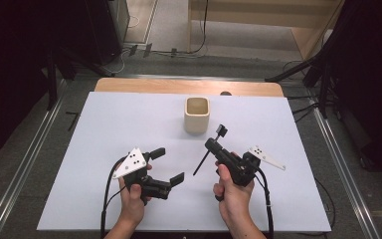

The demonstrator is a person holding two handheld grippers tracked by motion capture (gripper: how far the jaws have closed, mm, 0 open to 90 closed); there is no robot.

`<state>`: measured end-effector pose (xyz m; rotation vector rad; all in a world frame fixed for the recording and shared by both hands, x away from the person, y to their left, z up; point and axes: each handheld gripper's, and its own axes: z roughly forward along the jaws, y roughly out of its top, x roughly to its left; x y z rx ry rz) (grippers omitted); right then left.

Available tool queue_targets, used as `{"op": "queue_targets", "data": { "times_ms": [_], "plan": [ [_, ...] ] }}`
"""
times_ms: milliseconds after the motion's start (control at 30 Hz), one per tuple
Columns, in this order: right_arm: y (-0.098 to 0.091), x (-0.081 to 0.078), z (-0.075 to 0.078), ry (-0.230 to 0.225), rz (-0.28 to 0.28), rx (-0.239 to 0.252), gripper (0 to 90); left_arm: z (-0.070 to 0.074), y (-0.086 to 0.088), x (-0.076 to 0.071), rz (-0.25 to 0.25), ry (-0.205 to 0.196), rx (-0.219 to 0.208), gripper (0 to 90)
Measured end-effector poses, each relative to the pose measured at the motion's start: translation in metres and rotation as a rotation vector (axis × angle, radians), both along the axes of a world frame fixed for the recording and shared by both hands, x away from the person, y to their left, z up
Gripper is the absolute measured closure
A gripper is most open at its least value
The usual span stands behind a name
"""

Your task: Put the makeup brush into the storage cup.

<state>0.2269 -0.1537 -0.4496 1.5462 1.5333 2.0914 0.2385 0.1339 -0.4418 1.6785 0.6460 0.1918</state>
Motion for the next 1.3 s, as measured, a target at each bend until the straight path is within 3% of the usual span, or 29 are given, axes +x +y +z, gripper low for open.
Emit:
{"op": "queue_targets", "data": {
  "times_ms": [267, 500, 767, 867, 1300],
  "plan": [
    [0.003, -0.001, 0.007, -0.058, -0.024, -0.142, 87.6, -0.002, 0.02, 0.004, 0.064, -0.014, 0.014, 0.0],
    [0.005, -0.001, 0.008, -0.076, -0.026, -0.197, 87.6, -0.003, 0.051, 0.004, 0.134, -0.061, 0.003, 0.0],
    [0.004, -0.001, 0.008, -0.107, -0.038, -0.262, 87.6, -0.008, 0.085, 0.002, 0.221, -0.09, 0.016, 0.0],
    [0.004, 0.0, 0.008, -0.11, -0.042, -0.276, 87.6, -0.01, 0.096, 0.0, 0.248, -0.12, 0.028, 0.0],
    [0.0, 0.01, 0.013, -0.141, -0.068, -0.333, 87.6, -0.017, 0.133, -0.007, 0.301, -0.145, 0.023, 0.0]
  ]
}}
